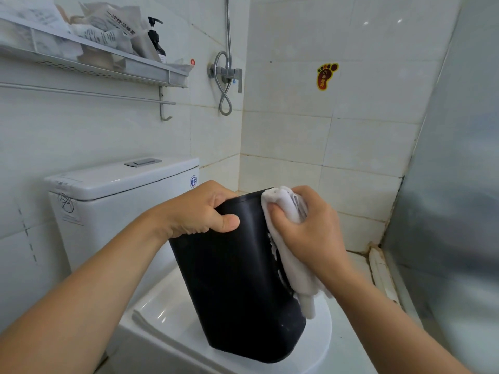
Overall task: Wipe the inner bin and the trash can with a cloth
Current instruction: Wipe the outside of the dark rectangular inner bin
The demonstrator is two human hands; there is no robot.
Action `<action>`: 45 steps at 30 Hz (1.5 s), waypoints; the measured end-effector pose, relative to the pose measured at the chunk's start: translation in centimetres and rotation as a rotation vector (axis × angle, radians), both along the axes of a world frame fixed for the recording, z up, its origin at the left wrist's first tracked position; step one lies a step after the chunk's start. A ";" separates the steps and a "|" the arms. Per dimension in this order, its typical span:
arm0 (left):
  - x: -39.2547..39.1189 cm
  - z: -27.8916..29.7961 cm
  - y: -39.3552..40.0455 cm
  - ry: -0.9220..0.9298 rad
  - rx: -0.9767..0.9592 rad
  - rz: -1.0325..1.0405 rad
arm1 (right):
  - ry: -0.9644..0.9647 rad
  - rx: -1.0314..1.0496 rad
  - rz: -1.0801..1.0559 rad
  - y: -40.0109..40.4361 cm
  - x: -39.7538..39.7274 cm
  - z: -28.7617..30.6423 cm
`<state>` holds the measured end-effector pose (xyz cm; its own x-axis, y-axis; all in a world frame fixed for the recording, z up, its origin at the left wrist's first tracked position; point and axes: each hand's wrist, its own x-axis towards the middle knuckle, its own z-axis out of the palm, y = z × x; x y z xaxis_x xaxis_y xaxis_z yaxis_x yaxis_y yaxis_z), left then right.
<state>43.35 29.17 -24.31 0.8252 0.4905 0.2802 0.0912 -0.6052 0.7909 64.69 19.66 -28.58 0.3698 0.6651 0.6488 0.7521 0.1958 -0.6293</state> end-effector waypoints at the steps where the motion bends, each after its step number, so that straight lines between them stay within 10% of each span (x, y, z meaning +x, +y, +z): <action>1: -0.1 0.1 0.1 0.009 -0.007 0.007 | -0.027 0.009 0.032 -0.4 -0.5 -0.1; 24: 1.7 0.0 0.1 -0.012 0.279 0.287 | -0.058 0.274 0.085 1.0 2.4 -2.1; 39: 2.4 -2.3 0.6 -0.251 0.360 0.436 | -0.320 0.201 0.117 2.9 1.6 -1.3; 45: 2.1 -2.0 1.0 -0.249 0.326 0.380 | -0.771 0.277 0.245 -0.1 0.9 -4.1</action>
